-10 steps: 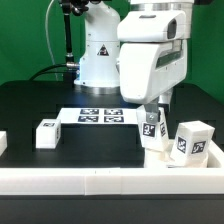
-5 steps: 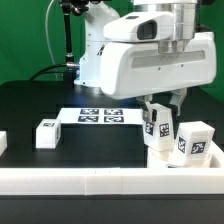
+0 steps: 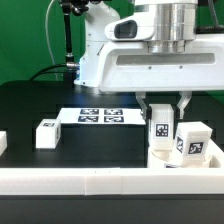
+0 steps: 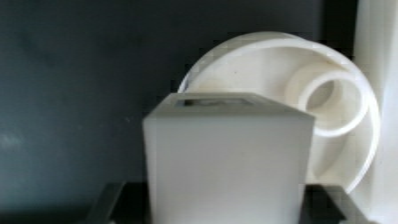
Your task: Assemble stool
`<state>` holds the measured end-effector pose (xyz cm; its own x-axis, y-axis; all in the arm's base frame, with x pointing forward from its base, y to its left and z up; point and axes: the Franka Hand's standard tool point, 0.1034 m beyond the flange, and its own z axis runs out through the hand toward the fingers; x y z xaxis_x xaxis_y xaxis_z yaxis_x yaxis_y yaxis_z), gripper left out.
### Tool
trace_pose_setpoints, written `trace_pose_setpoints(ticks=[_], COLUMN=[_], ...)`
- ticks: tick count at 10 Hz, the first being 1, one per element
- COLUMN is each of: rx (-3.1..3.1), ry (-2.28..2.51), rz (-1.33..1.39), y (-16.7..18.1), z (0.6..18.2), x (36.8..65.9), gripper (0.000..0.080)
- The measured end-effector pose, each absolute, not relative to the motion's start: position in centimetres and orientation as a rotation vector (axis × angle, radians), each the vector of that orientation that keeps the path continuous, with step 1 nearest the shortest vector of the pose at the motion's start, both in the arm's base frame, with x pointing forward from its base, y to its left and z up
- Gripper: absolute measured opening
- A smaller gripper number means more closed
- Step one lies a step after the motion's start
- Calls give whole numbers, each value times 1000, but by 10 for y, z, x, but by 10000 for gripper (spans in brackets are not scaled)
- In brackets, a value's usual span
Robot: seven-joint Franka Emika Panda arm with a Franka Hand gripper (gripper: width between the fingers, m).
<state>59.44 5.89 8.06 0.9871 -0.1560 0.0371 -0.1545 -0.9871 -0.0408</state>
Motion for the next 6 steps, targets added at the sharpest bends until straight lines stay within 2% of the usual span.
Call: trace_pose_setpoints(ticks=[3,6], rx=[-3001,-2914], ry=[781,1040], rz=[-74,-70], y=[60,60], z=[80,80], x=[593,594], gripper=[337,337])
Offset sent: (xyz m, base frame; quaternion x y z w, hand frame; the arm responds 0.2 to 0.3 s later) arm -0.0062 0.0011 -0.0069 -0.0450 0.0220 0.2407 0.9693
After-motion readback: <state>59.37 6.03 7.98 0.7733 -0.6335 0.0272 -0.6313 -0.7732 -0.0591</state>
